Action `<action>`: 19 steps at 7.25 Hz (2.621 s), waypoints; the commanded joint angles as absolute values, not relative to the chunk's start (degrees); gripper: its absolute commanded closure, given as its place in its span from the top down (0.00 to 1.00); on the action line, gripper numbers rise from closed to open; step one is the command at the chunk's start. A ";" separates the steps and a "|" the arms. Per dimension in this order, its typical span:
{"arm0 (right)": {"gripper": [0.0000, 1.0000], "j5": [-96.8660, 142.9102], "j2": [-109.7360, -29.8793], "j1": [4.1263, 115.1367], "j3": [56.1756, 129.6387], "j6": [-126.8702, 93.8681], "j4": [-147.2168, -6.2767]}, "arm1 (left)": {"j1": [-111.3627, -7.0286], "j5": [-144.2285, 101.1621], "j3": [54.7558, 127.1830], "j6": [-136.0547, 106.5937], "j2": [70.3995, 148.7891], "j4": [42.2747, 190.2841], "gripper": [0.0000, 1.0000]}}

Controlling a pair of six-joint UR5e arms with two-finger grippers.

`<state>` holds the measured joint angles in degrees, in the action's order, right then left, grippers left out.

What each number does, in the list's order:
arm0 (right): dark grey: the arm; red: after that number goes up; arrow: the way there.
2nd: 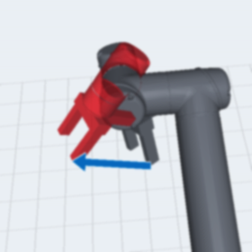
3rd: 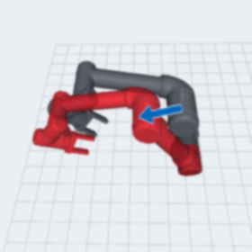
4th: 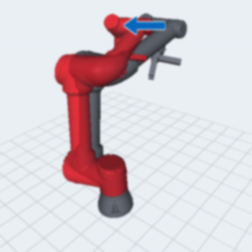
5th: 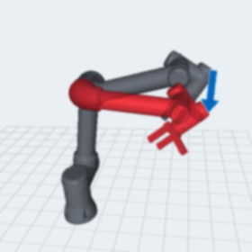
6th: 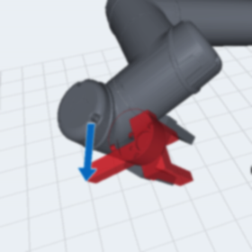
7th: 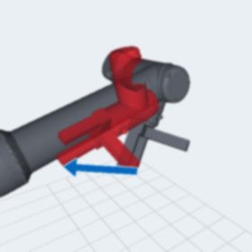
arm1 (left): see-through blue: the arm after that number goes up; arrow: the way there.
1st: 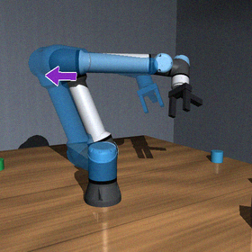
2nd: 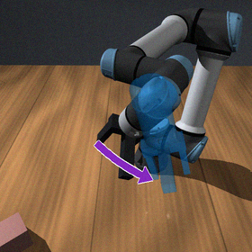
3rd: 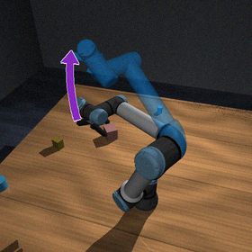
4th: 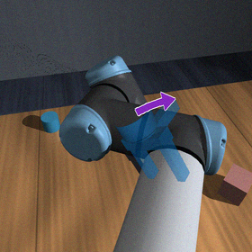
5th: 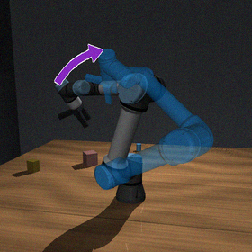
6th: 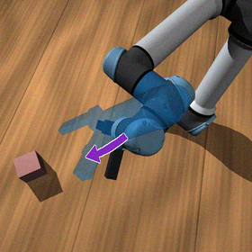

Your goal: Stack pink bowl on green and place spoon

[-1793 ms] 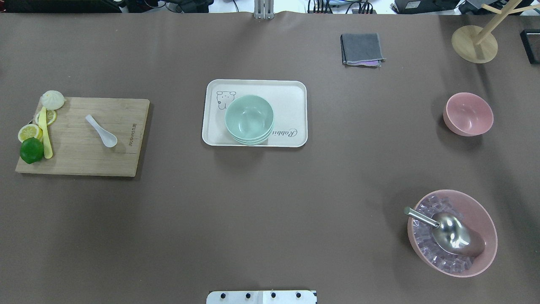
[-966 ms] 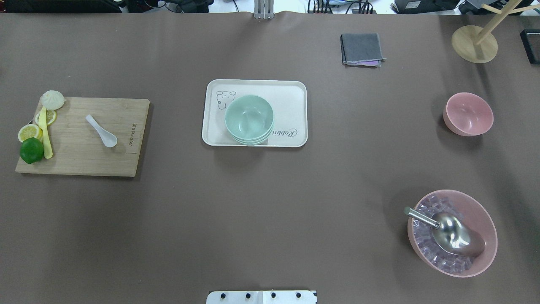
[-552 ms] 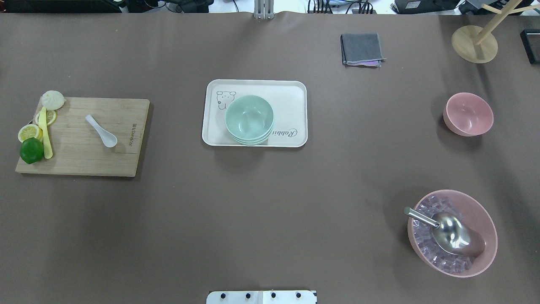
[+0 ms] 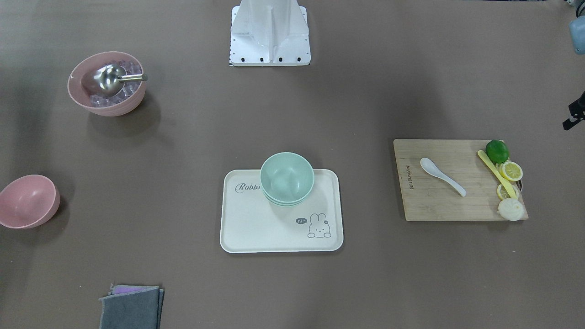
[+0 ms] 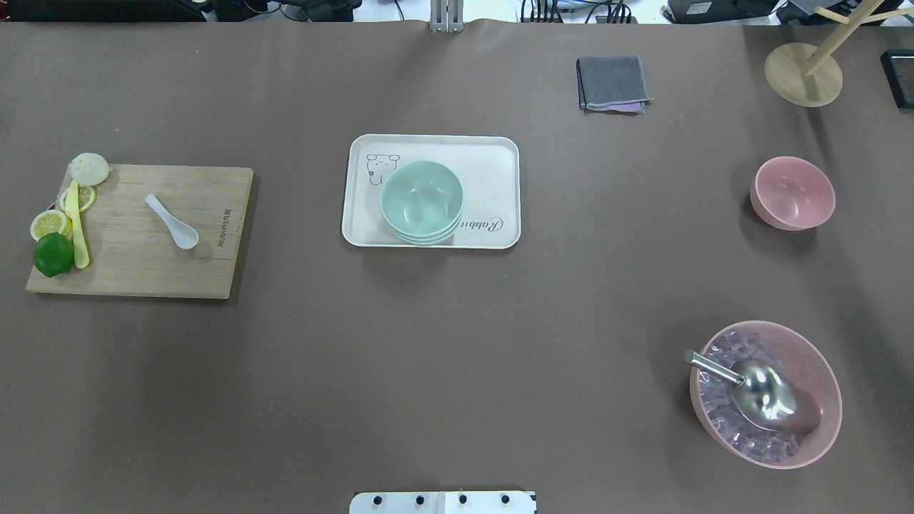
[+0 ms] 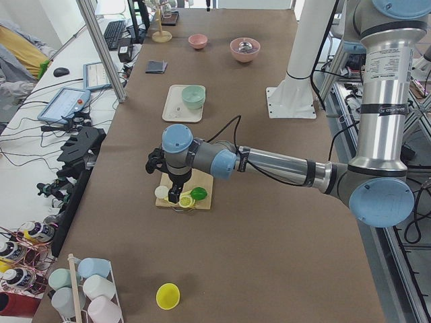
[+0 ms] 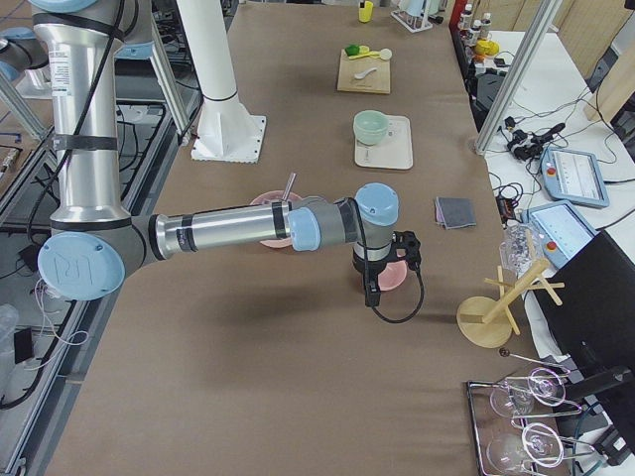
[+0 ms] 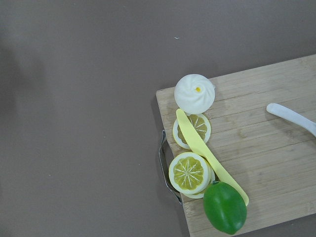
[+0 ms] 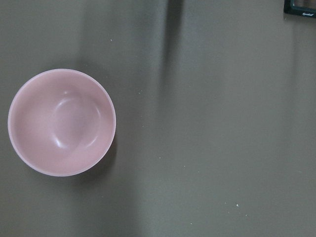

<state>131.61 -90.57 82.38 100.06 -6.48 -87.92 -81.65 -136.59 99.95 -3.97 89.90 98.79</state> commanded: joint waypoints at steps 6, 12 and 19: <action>1.00 131.84 -90.70 81.91 99.76 -7.38 -87.98 | -81.47 -136.67 99.93 -6.07 90.00 98.88 0.98; 1.00 131.92 -90.44 78.95 99.23 -7.47 -87.98 | -81.48 -136.58 100.20 -5.89 90.00 99.49 0.98; 1.00 132.63 -82.91 73.06 89.05 -21.75 -74.00 | -81.47 -134.65 100.46 -7.03 90.18 99.84 0.98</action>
